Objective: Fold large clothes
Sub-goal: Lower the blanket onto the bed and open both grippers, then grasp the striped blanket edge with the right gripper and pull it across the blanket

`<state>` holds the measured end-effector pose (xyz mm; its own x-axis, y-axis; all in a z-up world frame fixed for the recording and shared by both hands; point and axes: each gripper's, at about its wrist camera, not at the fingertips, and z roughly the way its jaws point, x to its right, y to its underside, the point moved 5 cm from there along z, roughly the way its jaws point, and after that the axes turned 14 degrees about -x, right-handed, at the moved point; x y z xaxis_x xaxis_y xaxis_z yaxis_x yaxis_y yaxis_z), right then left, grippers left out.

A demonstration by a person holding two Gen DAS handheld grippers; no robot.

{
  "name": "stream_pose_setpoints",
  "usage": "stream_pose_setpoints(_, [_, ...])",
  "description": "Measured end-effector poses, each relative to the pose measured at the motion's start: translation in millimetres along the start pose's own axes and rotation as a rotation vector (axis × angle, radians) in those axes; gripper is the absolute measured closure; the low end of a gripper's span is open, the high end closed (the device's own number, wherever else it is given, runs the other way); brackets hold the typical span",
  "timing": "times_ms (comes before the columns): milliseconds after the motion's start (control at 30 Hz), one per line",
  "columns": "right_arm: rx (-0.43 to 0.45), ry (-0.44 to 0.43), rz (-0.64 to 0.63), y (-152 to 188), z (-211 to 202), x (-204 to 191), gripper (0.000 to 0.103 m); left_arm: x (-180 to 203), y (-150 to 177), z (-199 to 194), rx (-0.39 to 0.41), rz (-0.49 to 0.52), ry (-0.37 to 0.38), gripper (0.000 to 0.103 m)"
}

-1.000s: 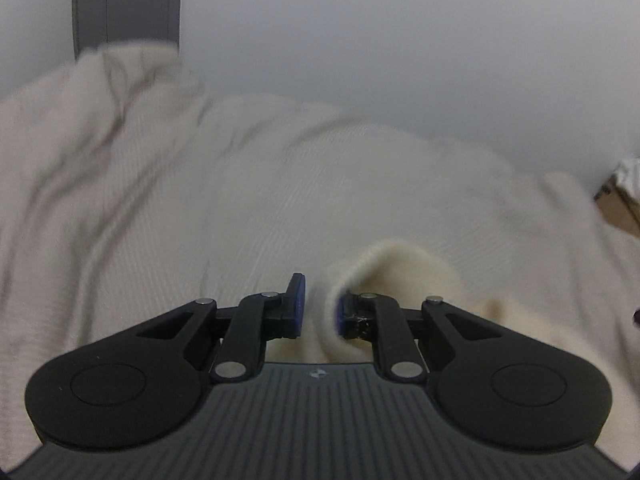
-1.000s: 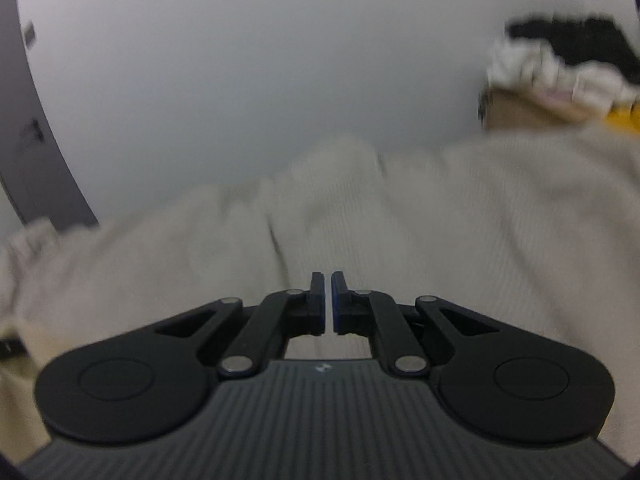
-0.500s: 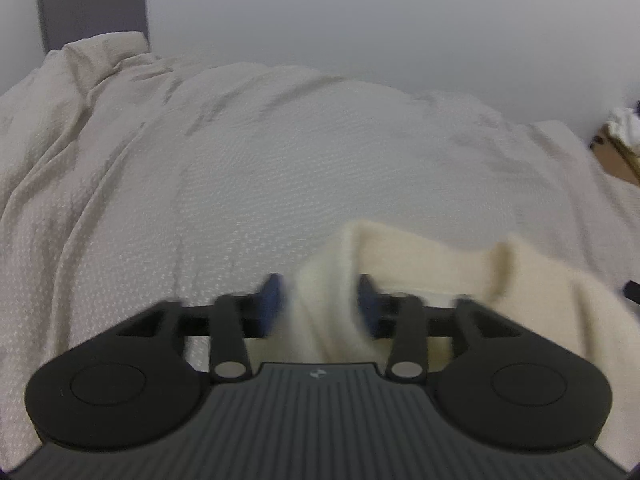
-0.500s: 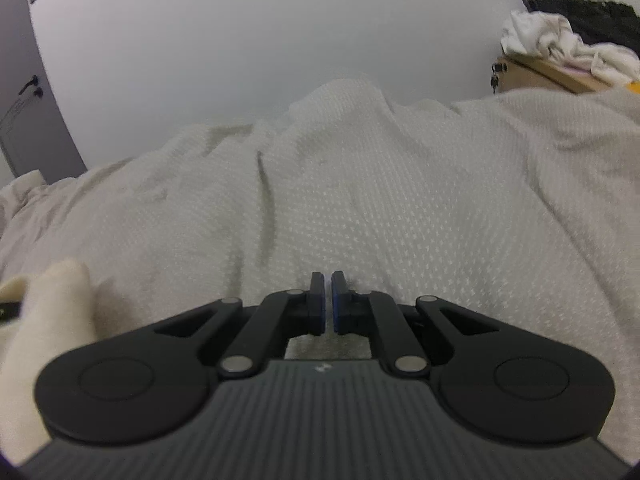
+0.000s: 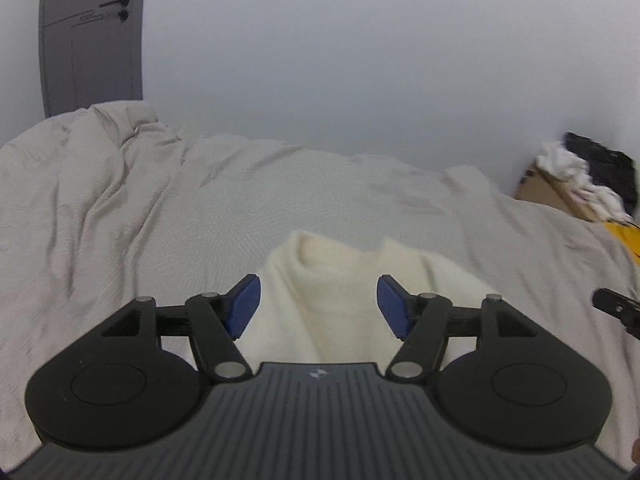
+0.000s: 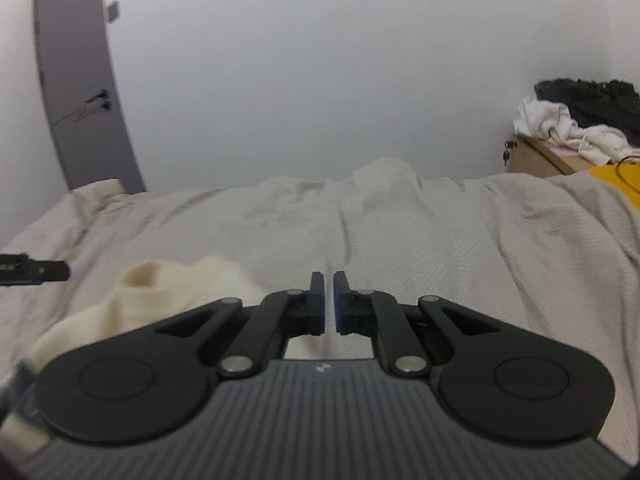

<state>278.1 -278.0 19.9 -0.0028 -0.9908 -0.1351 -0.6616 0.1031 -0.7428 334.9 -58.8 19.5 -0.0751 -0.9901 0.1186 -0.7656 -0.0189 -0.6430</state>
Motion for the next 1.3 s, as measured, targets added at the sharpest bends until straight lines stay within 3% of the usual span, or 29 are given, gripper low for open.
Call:
stream_pose_setpoints(333, [-0.015, -0.057, -0.065, 91, -131, -53, 0.095, 18, 101, -126, 0.026, 0.008, 0.082, 0.033])
stream_pose_setpoints(600, [-0.106, -0.08, -0.114, 160, -179, -79, 0.094, 32, 184, -180, 0.013, -0.013, 0.155, 0.033])
stream_pose_setpoints(667, [-0.132, -0.092, -0.109, 175, -185, -83, 0.094, 39, 200, -190, 0.019, 0.011, 0.145, 0.033])
stream_pose_setpoints(700, [-0.139, -0.101, -0.106, 181, -187, -84, 0.092, 40, 207, -194, 0.027, 0.018, 0.14, 0.033])
stream_pose_setpoints(767, [-0.145, -0.114, -0.109, 196, -192, -88, 0.074, 41, 220, -199, 0.035, 0.011, 0.154, 0.033])
stream_pose_setpoints(800, [-0.148, -0.122, -0.124, 203, -193, -91, 0.053, 41, 227, -199, 0.031, 0.008, 0.16, 0.033])
stream_pose_setpoints(833, [-0.156, -0.104, -0.148, 211, -194, -94, 0.039, 41, 232, -198, 0.025, 0.008, 0.157, 0.033])
stream_pose_setpoints(1033, [-0.257, -0.081, -0.138, 253, -179, -100, 0.038, 35, 264, -190, 0.01, -0.007, 0.124, 0.033])
stream_pose_setpoints(1300, [-0.254, 0.027, -0.225, 269, -145, -99, 0.038, 31, 263, -163, -0.017, -0.025, 0.119, 0.033])
